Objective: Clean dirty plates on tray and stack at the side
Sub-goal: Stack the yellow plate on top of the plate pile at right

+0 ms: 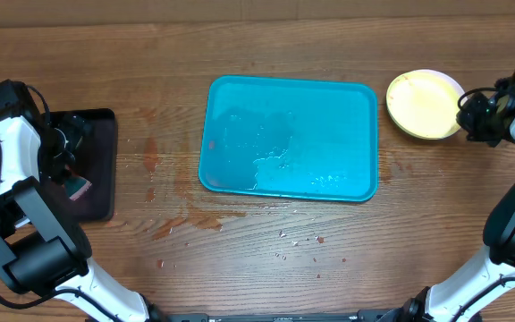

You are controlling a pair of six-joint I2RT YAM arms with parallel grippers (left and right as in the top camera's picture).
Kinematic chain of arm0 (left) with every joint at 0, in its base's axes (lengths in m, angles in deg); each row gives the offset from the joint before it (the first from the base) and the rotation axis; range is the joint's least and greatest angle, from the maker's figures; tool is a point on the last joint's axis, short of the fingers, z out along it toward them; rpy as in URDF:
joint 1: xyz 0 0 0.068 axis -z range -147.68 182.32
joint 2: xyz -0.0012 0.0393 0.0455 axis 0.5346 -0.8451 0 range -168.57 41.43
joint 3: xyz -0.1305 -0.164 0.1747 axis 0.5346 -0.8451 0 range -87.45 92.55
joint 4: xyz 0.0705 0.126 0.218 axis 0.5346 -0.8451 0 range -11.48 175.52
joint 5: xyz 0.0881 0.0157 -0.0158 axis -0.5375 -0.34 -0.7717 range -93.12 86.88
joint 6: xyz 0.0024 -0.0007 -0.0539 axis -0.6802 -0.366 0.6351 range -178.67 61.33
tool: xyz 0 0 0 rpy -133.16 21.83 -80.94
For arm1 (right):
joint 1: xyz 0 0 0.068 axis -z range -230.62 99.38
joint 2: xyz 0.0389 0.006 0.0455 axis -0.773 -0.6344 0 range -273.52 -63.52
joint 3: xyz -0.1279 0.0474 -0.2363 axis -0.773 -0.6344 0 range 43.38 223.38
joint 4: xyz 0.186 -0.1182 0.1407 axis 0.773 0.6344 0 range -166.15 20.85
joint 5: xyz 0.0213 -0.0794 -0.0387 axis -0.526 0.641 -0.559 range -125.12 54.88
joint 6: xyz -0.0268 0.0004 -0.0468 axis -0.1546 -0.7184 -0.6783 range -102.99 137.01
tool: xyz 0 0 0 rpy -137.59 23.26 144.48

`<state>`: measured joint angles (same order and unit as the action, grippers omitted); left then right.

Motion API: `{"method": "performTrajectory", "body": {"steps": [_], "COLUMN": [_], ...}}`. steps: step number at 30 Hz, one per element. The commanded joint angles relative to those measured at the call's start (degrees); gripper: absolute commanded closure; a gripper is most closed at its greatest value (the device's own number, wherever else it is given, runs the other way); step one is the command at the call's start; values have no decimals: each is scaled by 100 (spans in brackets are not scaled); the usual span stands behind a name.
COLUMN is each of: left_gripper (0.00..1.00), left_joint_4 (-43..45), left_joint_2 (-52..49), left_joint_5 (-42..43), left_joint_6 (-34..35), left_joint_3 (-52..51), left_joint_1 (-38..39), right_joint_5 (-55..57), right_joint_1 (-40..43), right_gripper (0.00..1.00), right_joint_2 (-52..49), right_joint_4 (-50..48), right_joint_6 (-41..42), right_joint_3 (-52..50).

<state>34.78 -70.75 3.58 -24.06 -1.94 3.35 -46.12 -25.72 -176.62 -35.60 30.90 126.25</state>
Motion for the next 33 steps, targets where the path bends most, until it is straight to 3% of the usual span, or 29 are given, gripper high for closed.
{"method": "performTrajectory", "body": {"steps": [1,5,10,16,18,19,20,25,33], "left_gripper": [0,0,0,0,1,0,0,0,0], "left_joint_4": [11,11,11,9,11,11,11,11,11], "left_joint_2": [-4,-4,-4,-4,-4,-4,-4,-4,-4], "left_joint_5": [42,42,42,42,42,42,42,42,42], "left_joint_6": [57,55,55,55,55,55,55,57,57], "left_joint_3": [-26,-26,-26,-26,-26,-26,-26,-26,-26], "left_joint_1": [11,11,11,11,11,11,11,11,11], "right_joint_5": [-203,-282,-369,-369,-372,-369,-367,-367,-367], "right_joint_1": [-2,-9,-170,-1049,-1744,-1906,-2409,-3493,-3727], "right_gripper": [59,51,49,48,48,38,0,0,0], "right_joint_2": [337,1064,2181,3217,3770,3886,4207,4559,4516], "right_joint_4": [26,236,833,1978,2151,2179,2356,3060,3296], "right_joint_6": [11,96,118,92,-20,-42,-42,-35,-35], "right_joint_3": [50,50,48,-72,-337,-387,-483,-498,-498]}}
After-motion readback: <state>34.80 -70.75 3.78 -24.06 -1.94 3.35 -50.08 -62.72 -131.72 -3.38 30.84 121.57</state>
